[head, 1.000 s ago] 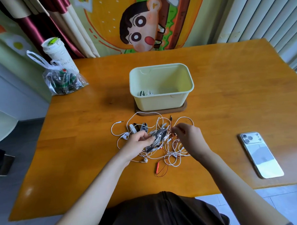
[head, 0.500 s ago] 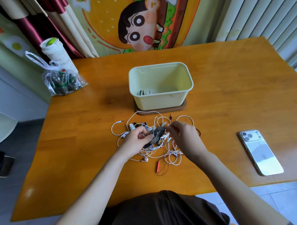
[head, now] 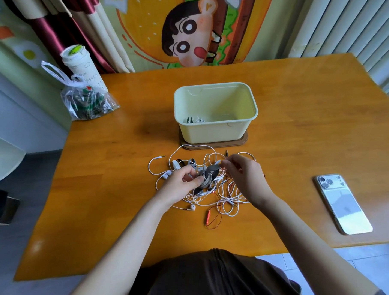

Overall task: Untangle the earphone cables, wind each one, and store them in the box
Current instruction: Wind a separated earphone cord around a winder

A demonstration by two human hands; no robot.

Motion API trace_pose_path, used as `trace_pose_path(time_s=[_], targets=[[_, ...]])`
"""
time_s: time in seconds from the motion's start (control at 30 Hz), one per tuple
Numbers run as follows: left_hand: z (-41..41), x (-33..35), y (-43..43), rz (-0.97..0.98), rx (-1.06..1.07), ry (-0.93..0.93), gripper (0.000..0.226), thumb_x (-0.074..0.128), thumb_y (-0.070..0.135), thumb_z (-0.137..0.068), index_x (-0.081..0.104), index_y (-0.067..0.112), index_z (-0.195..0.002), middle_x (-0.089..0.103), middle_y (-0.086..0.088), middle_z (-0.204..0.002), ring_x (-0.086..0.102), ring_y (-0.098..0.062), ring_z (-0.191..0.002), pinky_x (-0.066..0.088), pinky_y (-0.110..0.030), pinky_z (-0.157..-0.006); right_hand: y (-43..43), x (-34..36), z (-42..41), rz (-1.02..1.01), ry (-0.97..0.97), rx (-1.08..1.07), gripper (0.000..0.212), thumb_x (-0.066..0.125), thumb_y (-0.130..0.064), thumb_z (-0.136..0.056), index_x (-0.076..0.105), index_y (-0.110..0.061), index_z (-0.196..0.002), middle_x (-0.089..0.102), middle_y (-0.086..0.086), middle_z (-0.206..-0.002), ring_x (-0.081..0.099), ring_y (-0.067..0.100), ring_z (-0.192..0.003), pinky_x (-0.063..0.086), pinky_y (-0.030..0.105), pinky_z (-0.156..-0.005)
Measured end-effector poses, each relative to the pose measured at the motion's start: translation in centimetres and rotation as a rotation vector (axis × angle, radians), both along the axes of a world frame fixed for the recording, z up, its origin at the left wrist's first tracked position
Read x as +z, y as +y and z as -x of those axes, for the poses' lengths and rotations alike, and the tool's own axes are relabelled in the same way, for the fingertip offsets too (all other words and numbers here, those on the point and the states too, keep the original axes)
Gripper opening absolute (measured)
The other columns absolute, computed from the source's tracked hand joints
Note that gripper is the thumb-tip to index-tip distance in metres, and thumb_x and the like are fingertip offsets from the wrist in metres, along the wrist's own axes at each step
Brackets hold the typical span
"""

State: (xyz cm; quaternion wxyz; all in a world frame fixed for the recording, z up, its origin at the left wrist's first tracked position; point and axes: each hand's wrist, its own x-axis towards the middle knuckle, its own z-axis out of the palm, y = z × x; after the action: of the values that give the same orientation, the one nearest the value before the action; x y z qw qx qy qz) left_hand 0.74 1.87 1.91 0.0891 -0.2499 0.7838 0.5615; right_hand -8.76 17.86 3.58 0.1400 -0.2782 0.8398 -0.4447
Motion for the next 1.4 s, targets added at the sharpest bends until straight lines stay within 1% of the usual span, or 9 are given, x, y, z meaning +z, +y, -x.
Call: trace_pose_path(time_s=[0.07, 0.2, 0.33, 0.47, 0.63, 0.83, 1.0, 1.17, 1.4], targets=[[0.0, 0.0, 0.0, -0.105, -0.013, -0.038, 0.025, 0.056, 0.027, -0.094, 0.058, 0.003, -0.101, 0.062, -0.008, -0.093, 0.055, -0.014, -0.085, 0.042, -0.023, -0.072, 0.0, 0.2, 0.4, 0.043, -0.053, -0.021, 0.018, 0.052, -0.02, -0.096, 0.063, -0.017, -0.081, 0.054, -0.008, -0.062, 0.048, 0.003, -0.052, 0.036, 0.013, -0.048], [0.0, 0.0, 0.3, -0.291, 0.0, -0.096, 0.018, 0.056, 0.029, -0.094, 0.06, 0.014, -0.103, 0.066, 0.003, -0.097, 0.058, -0.012, -0.09, 0.041, -0.024, -0.077, -0.2, 0.6, 0.9, 0.079, -0.128, -0.054, 0.023, 0.05, -0.018, -0.097, 0.064, -0.014, -0.079, 0.054, -0.006, -0.06, 0.049, -0.002, -0.05, 0.036, 0.01, -0.049], [-0.1, -0.2, 0.4, -0.367, 0.052, -0.09, 0.013, 0.057, 0.032, -0.092, 0.061, 0.019, -0.095, 0.067, 0.004, -0.099, 0.057, -0.014, -0.095, 0.039, -0.029, -0.08, -0.5, 0.5, 1.1, 0.084, -0.15, -0.064, 0.023, 0.051, -0.022, -0.096, 0.064, -0.018, -0.077, 0.056, -0.005, -0.06, 0.048, 0.005, -0.054, 0.039, 0.019, -0.053], [-0.1, -0.1, 0.6, -0.453, 0.116, -0.084, 0.013, 0.055, 0.029, -0.094, 0.06, 0.018, -0.098, 0.067, 0.0, -0.102, 0.056, -0.016, -0.095, 0.041, -0.027, -0.074, -0.6, 0.6, 1.0, 0.086, -0.132, -0.092, 0.023, 0.051, -0.021, -0.097, 0.064, -0.019, -0.078, 0.056, -0.007, -0.06, 0.049, 0.001, -0.052, 0.039, 0.017, -0.053], [-0.2, -0.2, 0.6, -0.336, 0.113, -0.093, 0.023, 0.056, 0.034, -0.094, 0.061, 0.013, -0.103, 0.066, -0.014, -0.113, 0.057, -0.017, -0.094, 0.041, -0.026, -0.075, -0.7, 1.2, 0.4, 0.061, -0.093, -0.026, 0.023, 0.051, -0.022, -0.096, 0.061, -0.023, -0.076, 0.055, -0.006, -0.062, 0.047, 0.008, -0.054, 0.036, 0.015, -0.049], [0.4, -0.1, 1.2, -0.21, 0.263, -0.021, 0.023, 0.053, 0.036, -0.095, 0.056, 0.014, -0.088, 0.057, -0.003, -0.081, 0.05, -0.014, -0.073, 0.04, -0.024, -0.067, -1.3, 1.3, -1.7, -0.083, 0.175, 0.146, 0.019, 0.056, -0.021, -0.094, 0.067, -0.008, -0.086, 0.061, -0.001, -0.071, 0.053, 0.012, -0.061, 0.042, 0.021, -0.055], [1.6, 0.5, 1.5, -0.485, 0.528, 0.041, 0.021, 0.055, 0.031, -0.095, 0.061, 0.013, -0.087, 0.059, -0.004, -0.078, 0.052, -0.016, -0.069, 0.041, -0.025, -0.063, -1.6, 0.1, -4.6, -0.038, 0.231, 0.203, 0.014, 0.053, -0.016, -0.096, 0.065, -0.009, -0.095, 0.058, -0.007, -0.081, 0.048, 0.003, -0.066, 0.037, 0.011, -0.059], [2.1, 1.6, 1.8, -0.711, 0.562, 0.047, 0.023, 0.053, 0.033, -0.095, 0.062, 0.013, -0.09, 0.058, -0.003, -0.076, 0.05, -0.015, -0.068, 0.039, -0.026, -0.066, -1.1, -1.6, -5.7, -0.059, 0.169, 0.199, 0.018, 0.048, -0.018, -0.098, 0.063, -0.009, -0.092, 0.061, -0.001, -0.076, 0.056, 0.016, -0.066, 0.047, 0.032, -0.059], [1.7, 1.9, 1.8, -0.783, 0.547, 0.038, 0.023, 0.05, 0.03, -0.097, 0.062, 0.012, -0.103, 0.061, -0.004, -0.085, 0.05, -0.014, -0.073, 0.038, -0.026, -0.069, 0.1, -2.0, -3.9, -0.087, 0.113, 0.108, 0.017, 0.049, -0.014, -0.097, 0.063, -0.009, -0.091, 0.049, -0.014, -0.067, 0.047, -0.001, -0.056, 0.035, 0.012, -0.054]])
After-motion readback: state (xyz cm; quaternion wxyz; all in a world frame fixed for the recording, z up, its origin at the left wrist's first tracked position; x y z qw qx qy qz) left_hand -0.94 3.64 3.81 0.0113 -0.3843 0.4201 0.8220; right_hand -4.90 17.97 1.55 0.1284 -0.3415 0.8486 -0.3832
